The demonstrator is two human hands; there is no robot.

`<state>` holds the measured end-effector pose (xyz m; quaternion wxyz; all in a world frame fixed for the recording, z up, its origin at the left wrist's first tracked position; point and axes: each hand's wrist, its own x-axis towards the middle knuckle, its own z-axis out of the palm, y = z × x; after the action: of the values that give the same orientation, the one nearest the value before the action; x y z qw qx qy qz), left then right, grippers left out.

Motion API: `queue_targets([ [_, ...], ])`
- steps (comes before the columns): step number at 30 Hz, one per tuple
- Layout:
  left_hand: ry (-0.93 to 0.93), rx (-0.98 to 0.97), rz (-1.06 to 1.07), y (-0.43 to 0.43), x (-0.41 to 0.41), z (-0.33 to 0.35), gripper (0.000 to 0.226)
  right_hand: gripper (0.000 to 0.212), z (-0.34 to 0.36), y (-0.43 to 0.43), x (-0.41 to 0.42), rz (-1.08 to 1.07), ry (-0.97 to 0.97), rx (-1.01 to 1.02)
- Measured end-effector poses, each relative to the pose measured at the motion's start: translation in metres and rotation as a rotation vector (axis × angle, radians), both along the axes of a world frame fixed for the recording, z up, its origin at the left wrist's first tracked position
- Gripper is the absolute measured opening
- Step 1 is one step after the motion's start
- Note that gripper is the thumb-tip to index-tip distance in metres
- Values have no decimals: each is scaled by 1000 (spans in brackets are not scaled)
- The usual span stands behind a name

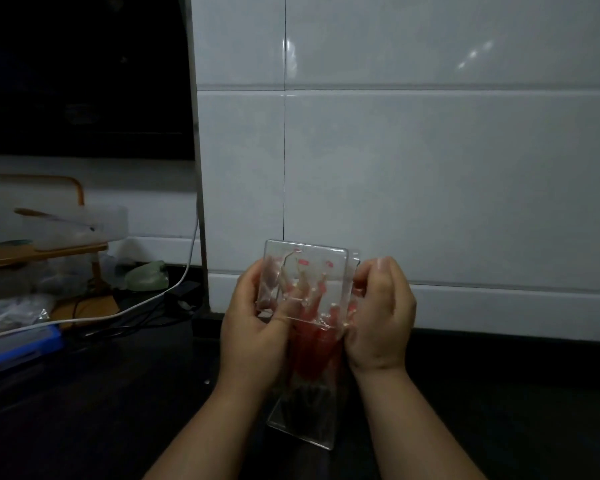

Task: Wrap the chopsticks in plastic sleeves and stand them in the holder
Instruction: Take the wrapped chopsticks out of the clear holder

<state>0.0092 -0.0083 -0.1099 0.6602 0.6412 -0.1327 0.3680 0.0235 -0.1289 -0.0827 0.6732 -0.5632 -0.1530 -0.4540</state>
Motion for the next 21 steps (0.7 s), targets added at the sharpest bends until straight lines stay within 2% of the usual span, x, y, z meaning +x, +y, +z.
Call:
queue_targets([
  [2, 9, -27, 14, 2, 2, 0, 45, 45, -3, 3, -4, -4, -64, -80],
  [6, -20, -93, 63, 5, 0, 4, 34, 33, -8, -2, -4, -107, -168, -358],
  [8, -17, -132, 112, 7, 1, 5, 24, 39, -10, -2, -2, -119, -138, -496],
  [11, 37, -153, 146, 11, 2, 5, 24, 49, -16, 1, 3, -184, -140, -653],
  [15, 33, -132, 128, 10, 1, 6, 31, 40, -20, 3, 9, -235, -166, -591],
  [19, -8, -97, 115, 8, -1, 4, 16, 22, -21, 2, 10, -252, -18, -406],
  [21, -48, -73, 123, 7, -3, 5, 12, 27, -21, 0, 11, -244, 23, -332],
])
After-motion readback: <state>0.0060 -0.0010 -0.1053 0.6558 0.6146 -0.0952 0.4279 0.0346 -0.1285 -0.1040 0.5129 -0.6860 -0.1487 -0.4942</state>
